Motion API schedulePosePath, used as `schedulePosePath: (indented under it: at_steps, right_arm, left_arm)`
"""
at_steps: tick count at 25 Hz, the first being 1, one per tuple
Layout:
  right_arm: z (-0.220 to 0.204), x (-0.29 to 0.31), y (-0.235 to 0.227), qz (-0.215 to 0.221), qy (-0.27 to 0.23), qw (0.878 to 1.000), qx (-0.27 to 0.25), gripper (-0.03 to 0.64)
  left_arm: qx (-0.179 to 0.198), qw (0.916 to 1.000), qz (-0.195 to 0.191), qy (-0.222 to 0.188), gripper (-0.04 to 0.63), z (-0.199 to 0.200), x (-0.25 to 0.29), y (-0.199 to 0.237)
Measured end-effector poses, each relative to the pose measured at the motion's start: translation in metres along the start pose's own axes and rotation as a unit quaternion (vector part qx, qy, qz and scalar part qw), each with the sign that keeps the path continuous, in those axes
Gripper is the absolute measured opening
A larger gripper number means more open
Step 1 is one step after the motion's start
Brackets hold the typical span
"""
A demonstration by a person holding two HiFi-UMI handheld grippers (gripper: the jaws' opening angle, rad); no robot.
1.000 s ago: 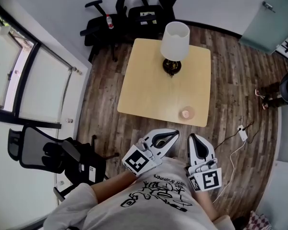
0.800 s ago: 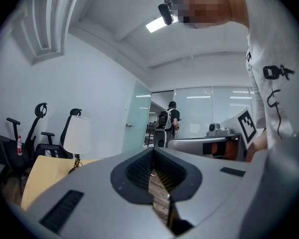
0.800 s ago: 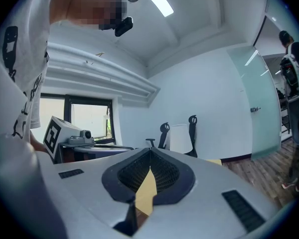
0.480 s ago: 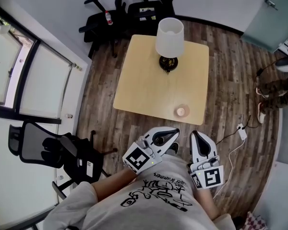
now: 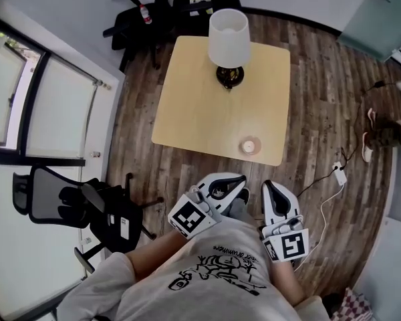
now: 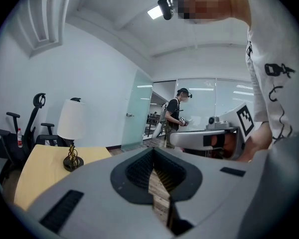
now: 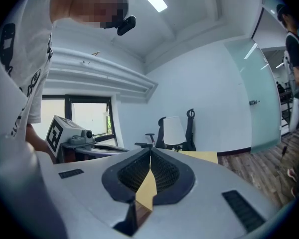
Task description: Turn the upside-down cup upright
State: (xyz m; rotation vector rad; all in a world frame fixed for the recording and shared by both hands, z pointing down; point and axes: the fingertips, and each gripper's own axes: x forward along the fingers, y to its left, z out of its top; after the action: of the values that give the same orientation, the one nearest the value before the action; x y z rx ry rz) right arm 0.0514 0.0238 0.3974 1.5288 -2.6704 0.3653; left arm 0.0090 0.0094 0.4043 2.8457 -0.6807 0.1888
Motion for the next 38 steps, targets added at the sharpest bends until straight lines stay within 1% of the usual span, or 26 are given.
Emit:
schedulePosePath:
  at_steps: [3,6,10,13,16,20,27,35,37,38]
  right_arm:
    - [-0.013,-0.001,0.002,0.000,0.009,1.000,0.012,0.025]
    - [-0.026,-0.003,0.003,0.000,0.018,1.000,0.022,0.025]
    - [-0.035,0.000,-0.003,-0.001,0.017,0.999,0.039,0.025]
    - [-0.039,0.003,-0.011,-0.006,0.016,0.999,0.048,0.025]
    - [-0.048,0.006,-0.019,-0.016,0.021,0.999,0.043,0.025]
    - [-0.061,0.013,-0.030,-0.028,0.033,0.999,0.034,0.025]
    - [-0.094,0.026,-0.047,-0.041,0.067,0.996,0.049,0.025]
    - [-0.130,0.047,-0.057,-0.046,0.102,0.991,0.075,0.025]
    - [-0.144,0.052,-0.062,-0.050,0.113,0.989,0.081,0.025]
    - [-0.151,0.054,-0.065,-0.052,0.117,0.988,0.085,0.025]
  left_arm:
    - [-0.005,0.9999,-0.003,0.008,0.009,-0.010,0.001,-0.002]
    - [-0.005,0.9995,-0.006,0.030,0.009,-0.025,0.001,-0.003]
    - [0.014,0.9988,-0.008,0.047,0.009,-0.031,0.005,0.001]
    - [0.036,0.9968,-0.014,0.071,0.009,-0.040,0.012,0.005]
    - [0.064,0.9927,-0.024,0.099,0.009,-0.051,0.020,0.006]
    - [0.094,0.9875,-0.036,0.122,0.009,-0.062,0.030,0.007]
    - [0.124,0.9783,-0.049,0.159,0.011,-0.085,0.047,0.018]
    - [0.158,0.9613,-0.067,0.216,0.014,-0.124,0.066,0.032]
    - [0.162,0.9578,-0.066,0.228,0.031,-0.133,0.072,0.036]
    - [0.164,0.9559,-0.066,0.235,0.058,-0.137,0.076,0.038]
